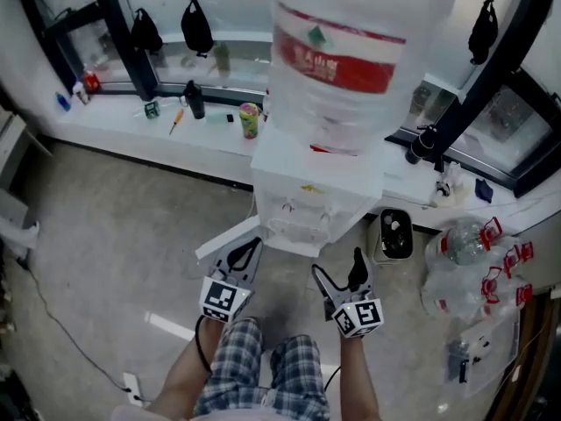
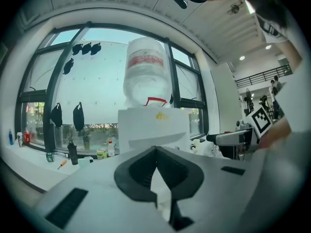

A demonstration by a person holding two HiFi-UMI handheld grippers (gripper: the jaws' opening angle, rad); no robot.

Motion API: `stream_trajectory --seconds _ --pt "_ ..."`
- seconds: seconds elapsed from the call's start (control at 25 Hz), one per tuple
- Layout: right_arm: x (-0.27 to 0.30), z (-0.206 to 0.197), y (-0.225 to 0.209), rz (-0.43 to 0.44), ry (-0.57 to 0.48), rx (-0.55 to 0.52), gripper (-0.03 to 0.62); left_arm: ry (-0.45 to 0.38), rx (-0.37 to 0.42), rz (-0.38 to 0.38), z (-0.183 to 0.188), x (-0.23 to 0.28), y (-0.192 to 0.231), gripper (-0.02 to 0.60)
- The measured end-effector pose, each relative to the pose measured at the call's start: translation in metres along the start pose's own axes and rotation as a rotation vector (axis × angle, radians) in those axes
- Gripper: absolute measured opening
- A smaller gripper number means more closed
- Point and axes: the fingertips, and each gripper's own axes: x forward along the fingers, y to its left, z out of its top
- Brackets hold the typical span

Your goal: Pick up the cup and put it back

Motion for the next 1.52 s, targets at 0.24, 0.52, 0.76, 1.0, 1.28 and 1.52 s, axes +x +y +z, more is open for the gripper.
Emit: stream_trajectory --seconds 0.24,0.52,0.76,1.0,1.28,1.52 --pt "0.018 -0.131 -0.030 0.022 0.048 -0.018 0.517 0.045 0.011 -0.020 -0.136 0.026 -0.001 0.025" --pt "0.053 -0.263 -0.060 0.079 0.057 -0.043 0.517 0.034 -0.012 -0.008 -0.272 0.071 0.007 0.025" --pt "0.078 -0.349 -0.081 0.104 0.060 -0.069 0.517 0.040 -0.008 -0.048 -0.366 0.102 0.018 0.025" --pt "0.085 -0.409 -0.100 0.126 0.056 -0.105 0.517 0.020 0.046 -0.103 -0.421 0.122 0.014 0.025" --pt "0.091 -0.469 -0.119 0.129 0.070 -0.106 0.517 0.000 0.075 -0.117 -0.464 0.145 0.015 0.025" --pt "0.106 -0.495 -0.130 0.114 0.083 -0.104 0.517 0.009 0.075 -0.123 -0.486 0.162 0.014 0.025"
